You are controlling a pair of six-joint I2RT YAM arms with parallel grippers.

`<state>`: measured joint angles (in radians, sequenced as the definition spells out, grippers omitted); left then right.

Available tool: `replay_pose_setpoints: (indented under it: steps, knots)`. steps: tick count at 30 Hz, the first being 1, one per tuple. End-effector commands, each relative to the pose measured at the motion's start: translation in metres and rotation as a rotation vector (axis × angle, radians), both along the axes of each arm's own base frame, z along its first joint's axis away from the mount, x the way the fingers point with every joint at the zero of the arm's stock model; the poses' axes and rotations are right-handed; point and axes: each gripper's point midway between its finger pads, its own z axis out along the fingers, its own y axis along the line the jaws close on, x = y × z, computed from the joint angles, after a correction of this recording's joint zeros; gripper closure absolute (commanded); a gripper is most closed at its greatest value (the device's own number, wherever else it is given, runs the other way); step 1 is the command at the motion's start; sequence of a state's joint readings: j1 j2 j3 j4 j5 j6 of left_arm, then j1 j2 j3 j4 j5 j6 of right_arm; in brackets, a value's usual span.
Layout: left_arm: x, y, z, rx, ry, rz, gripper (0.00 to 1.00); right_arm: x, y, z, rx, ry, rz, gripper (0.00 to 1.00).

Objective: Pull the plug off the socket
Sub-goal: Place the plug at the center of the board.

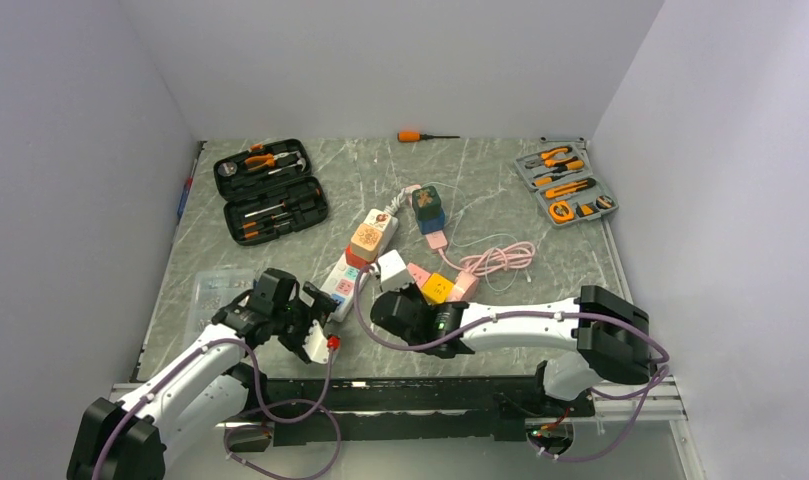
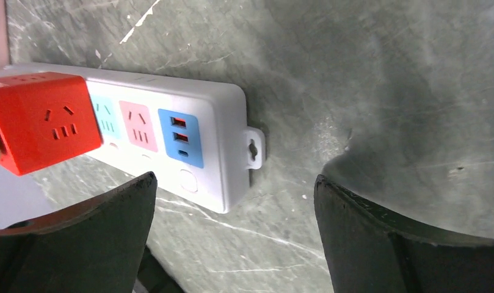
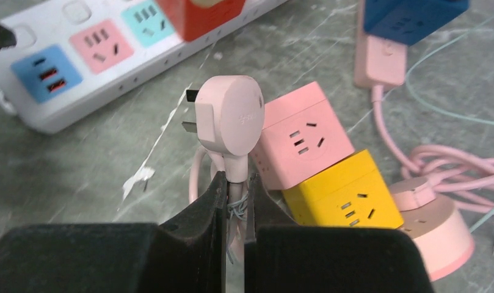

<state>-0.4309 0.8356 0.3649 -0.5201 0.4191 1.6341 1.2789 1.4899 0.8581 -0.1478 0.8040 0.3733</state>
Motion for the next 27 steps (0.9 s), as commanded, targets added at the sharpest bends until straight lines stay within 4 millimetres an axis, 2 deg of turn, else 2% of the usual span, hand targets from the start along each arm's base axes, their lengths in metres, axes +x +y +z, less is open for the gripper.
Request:
replay_pose_setpoints:
  steps: [1,2,3,4,6,9,12,15,18,20,22,25,27]
  knots:
    - [-0.005,-0.005,0.013,-0.07,0.082,0.083,0.01,-0.02,0.003,-0.01,0.062,0.083,0.01,1.0]
    - [-0.004,-0.007,0.019,-0.092,0.098,0.1,0.01,-0.024,0.004,-0.014,0.071,0.101,0.019,1.0]
    - [-0.005,-0.01,0.025,-0.112,0.121,0.113,0.01,-0.028,0.004,-0.016,0.078,0.118,0.026,0.93]
    - [-0.006,-0.013,0.031,-0.132,0.142,0.121,0.0,-0.031,0.004,-0.019,0.084,0.133,0.032,0.81]
    - [-0.007,-0.02,0.047,-0.177,0.171,0.126,0.01,-0.038,0.004,-0.021,0.094,0.159,0.044,0.63]
    - [-0.006,-0.03,0.066,-0.248,0.208,0.153,0.01,-0.047,-0.001,-0.025,0.101,0.201,0.051,0.51]
    - [-0.004,-0.036,0.083,-0.299,0.245,0.192,0.0,-0.056,-0.01,-0.025,0.114,0.241,0.048,0.47]
    - [-0.002,-0.04,0.098,-0.332,0.257,0.21,0.01,-0.059,-0.025,-0.012,0.138,0.251,0.004,0.42]
    - [-0.002,-0.042,0.11,-0.353,0.271,0.222,0.01,-0.052,-0.034,0.026,0.198,0.202,-0.045,0.31]
    - [-0.001,-0.043,0.119,-0.362,0.272,0.227,0.01,-0.045,-0.037,0.053,0.237,0.168,-0.078,0.27]
    - [0.0,-0.044,0.126,-0.368,0.275,0.228,0.01,-0.038,-0.046,0.069,0.24,0.155,-0.151,0.25]
    - [-0.002,-0.045,0.134,-0.372,0.276,0.22,0.01,-0.026,-0.068,0.075,0.203,0.152,-0.288,0.24]
    - [-0.002,-0.045,0.137,-0.37,0.271,0.215,0.01,-0.014,-0.088,0.068,0.168,0.175,-0.404,0.24]
